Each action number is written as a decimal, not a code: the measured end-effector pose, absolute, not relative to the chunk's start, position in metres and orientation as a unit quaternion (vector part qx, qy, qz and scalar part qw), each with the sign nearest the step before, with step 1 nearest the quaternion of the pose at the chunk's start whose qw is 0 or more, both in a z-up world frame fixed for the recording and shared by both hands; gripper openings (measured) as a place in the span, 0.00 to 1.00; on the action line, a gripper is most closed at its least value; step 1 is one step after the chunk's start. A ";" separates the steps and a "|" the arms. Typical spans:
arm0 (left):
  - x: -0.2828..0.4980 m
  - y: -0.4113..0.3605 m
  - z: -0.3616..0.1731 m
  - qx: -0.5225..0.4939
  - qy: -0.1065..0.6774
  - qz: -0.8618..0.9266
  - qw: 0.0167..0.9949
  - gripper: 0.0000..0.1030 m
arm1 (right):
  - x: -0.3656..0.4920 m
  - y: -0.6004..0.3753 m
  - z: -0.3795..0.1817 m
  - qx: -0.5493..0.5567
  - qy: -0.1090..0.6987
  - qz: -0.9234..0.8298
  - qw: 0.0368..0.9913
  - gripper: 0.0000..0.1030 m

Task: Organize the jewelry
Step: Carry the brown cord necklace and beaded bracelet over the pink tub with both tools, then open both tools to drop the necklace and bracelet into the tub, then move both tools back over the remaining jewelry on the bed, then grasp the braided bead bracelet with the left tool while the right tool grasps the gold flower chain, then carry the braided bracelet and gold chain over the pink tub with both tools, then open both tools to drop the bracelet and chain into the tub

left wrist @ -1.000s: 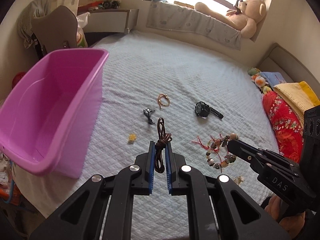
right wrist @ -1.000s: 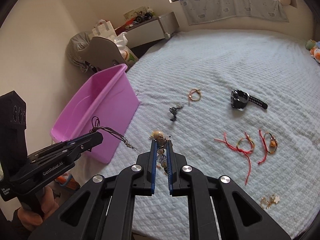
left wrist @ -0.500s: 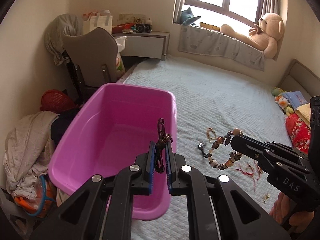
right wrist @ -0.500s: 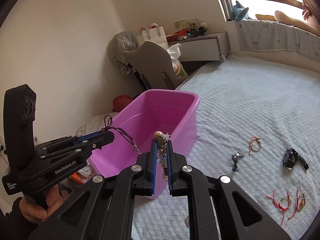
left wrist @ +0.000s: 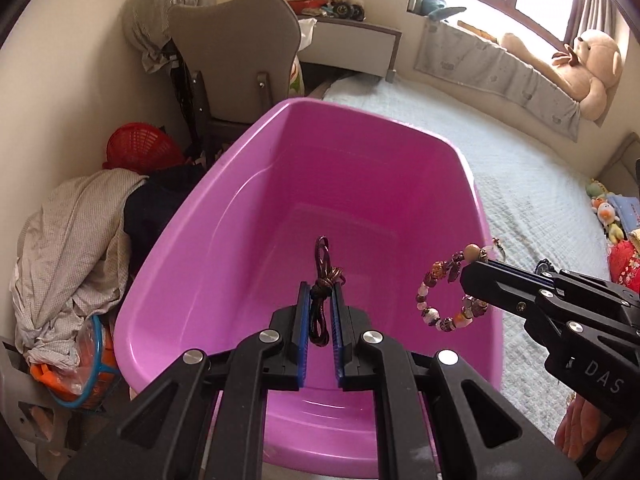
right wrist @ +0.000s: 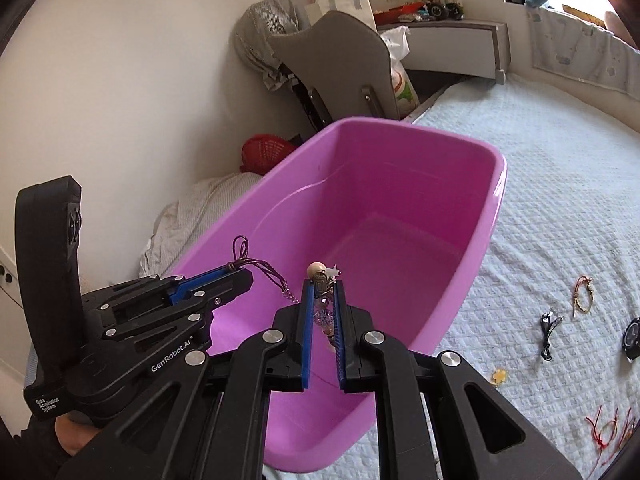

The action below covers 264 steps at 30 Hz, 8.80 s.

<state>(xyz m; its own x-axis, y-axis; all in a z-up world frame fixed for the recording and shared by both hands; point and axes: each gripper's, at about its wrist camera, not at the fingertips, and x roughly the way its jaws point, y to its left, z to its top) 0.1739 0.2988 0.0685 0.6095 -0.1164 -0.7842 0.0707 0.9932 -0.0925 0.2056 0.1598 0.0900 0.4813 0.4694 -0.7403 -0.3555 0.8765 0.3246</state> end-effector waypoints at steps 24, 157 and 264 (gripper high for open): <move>0.186 0.306 0.034 0.001 0.481 0.002 0.877 0.75 | 0.224 0.158 0.061 0.012 0.484 0.189 0.854 0.39; 0.084 0.046 -0.136 0.044 0.523 -0.054 0.849 0.94 | -0.070 -0.260 -0.127 0.198 0.507 -0.165 0.823 0.70; 0.144 0.304 0.083 -0.038 0.369 0.015 0.928 0.09 | 0.202 0.172 0.164 0.042 0.335 0.268 0.902 0.15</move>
<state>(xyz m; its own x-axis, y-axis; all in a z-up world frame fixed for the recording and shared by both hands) 0.1436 0.3036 0.0832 0.7265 -0.0005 -0.6871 -0.0559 0.9966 -0.0598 0.2015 0.1716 0.1644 0.6316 0.5119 -0.5822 -0.4557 0.8527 0.2554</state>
